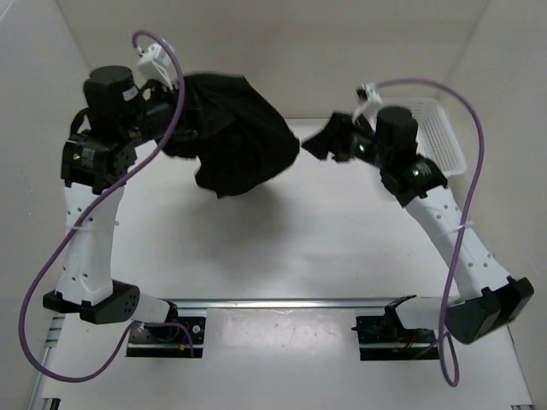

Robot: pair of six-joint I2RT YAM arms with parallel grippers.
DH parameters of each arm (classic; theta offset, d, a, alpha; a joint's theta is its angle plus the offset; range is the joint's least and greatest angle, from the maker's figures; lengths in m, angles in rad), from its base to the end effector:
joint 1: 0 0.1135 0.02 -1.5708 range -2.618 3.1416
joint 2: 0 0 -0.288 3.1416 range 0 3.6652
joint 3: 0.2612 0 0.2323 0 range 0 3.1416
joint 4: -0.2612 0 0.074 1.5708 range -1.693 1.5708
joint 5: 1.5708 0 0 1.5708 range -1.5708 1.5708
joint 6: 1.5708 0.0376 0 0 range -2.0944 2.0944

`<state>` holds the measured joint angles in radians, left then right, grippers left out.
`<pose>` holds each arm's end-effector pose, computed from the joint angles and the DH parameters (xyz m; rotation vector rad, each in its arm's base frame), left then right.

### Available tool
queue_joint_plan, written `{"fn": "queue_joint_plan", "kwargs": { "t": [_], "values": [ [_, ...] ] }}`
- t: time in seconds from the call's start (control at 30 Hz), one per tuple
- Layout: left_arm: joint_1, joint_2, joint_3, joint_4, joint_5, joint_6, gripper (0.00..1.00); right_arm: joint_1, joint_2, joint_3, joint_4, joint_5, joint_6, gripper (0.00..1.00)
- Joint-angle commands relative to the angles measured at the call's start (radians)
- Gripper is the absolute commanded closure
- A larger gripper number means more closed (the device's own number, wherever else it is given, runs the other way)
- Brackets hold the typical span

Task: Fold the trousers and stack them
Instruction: Flatten the trousers out

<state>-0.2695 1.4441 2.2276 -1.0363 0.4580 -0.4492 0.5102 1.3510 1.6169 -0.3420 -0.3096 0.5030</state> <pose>0.1928 -0.0705 0.5731 0.1681 1.8887 -0.9154 0.2278 0.1406 0.5031 -0.2561 1.7275 1.0129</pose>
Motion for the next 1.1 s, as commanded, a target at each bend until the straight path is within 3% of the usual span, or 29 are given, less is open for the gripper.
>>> {"fn": "queue_joint_plan", "kwargs": {
  "t": [0.0, 0.03, 0.07, 0.2, 0.23, 0.27, 0.3, 0.33, 0.37, 0.4, 0.43, 0.5, 0.53, 0.57, 0.6, 0.67, 0.7, 0.77, 0.9, 0.97, 1.07],
  "values": [
    [-0.064, -0.037, -0.211, 0.025, -0.013, 0.056, 0.0, -0.162, -0.104, -0.439, -0.063, 0.162, 0.032, 0.21],
    [-0.082, -0.047, -0.259, 0.025, -0.033, 0.067, 0.0, -0.217, -0.128, -0.509, -0.063, 0.162, 0.032, 0.15],
    [-0.091, -0.059, -0.297, 0.025, -0.059, 0.067, 0.0, -0.237, -0.172, -0.564, -0.093, 0.162, 0.019, 0.03],
    [-0.091, -0.1, -0.396, 0.025, -0.189, 0.058, 0.0, -0.274, -0.288, -0.65, -0.207, 0.259, -0.044, 0.0],
    [-0.067, -0.111, -0.432, 0.025, -0.206, 0.058, 0.07, -0.274, -0.311, -0.65, -0.221, 0.274, -0.055, 0.0],
    [-0.05, -0.134, -0.453, 0.025, -0.231, 0.04, 0.6, -0.274, -0.346, -0.65, -0.245, 0.286, -0.078, 0.04],
    [-0.027, -0.145, -0.483, 0.025, -0.289, 0.017, 0.86, -0.274, -0.357, -0.638, -0.256, 0.3, -0.087, 0.11],
    [0.031, -0.157, -0.57, 0.036, -0.314, -0.029, 0.9, -0.274, -0.368, -0.629, -0.256, 0.309, -0.096, 0.27],
    [0.067, -0.168, -0.626, 0.047, -0.33, -0.054, 0.9, -0.274, -0.368, -0.612, -0.271, 0.31, -0.107, 0.47],
    [0.107, -0.178, -0.682, 0.062, -0.331, -0.071, 0.9, -0.274, -0.368, -0.612, -0.282, 0.31, -0.107, 0.82],
    [0.195, -0.179, -0.794, 0.093, -0.291, -0.103, 0.89, -0.274, -0.377, -0.6, -0.282, 0.319, -0.107, 0.94],
    [0.277, -0.154, -0.902, 0.137, -0.236, -0.124, 0.62, -0.274, -0.377, -0.6, -0.282, 0.319, -0.095, 1.0],
    [0.309, -0.143, -0.949, 0.171, -0.198, -0.125, 0.29, -0.26, -0.386, -0.6, -0.273, 0.331, -0.086, 1.0],
    [0.34, -0.133, -1.015, 0.235, -0.188, -0.138, 0.08, -0.25, -0.386, -0.6, -0.264, 0.331, -0.086, 1.0],
    [0.34, -0.12, -1.031, 0.26, -0.188, -0.138, 0.0, -0.23, -0.386, -0.61, -0.264, 0.343, -0.075, 0.82],
    [0.34, -0.065, -1.022, 0.304, -0.202, -0.147, 0.0, -0.219, -0.374, -0.611, -0.255, 0.38, -0.075, 0.45],
    [0.34, -0.041, -1.01, 0.318, -0.202, -0.148, 0.0, -0.219, -0.363, -0.611, -0.255, 0.401, -0.072, 0.14],
    [0.34, 0.062, -0.952, 0.332, -0.217, -0.148, 0.0, -0.219, -0.343, -0.583, -0.287, 0.425, -0.058, 0.04],
    [0.34, 0.261, -0.846, 0.346, -0.196, -0.148, 0.0, -0.219, -0.302, -0.531, -0.347, 0.356, -0.104, 0.01],
    [0.34, 0.347, -0.815, 0.346, -0.182, -0.148, 0.05, -0.219, -0.334, -0.531, -0.347, 0.356, -0.104, 0.01],
    [0.34, 0.418, -0.78, 0.346, -0.167, -0.148, 0.42, -0.219, -0.381, -0.531, -0.358, 0.356, -0.095, 0.01]
  ]
}}
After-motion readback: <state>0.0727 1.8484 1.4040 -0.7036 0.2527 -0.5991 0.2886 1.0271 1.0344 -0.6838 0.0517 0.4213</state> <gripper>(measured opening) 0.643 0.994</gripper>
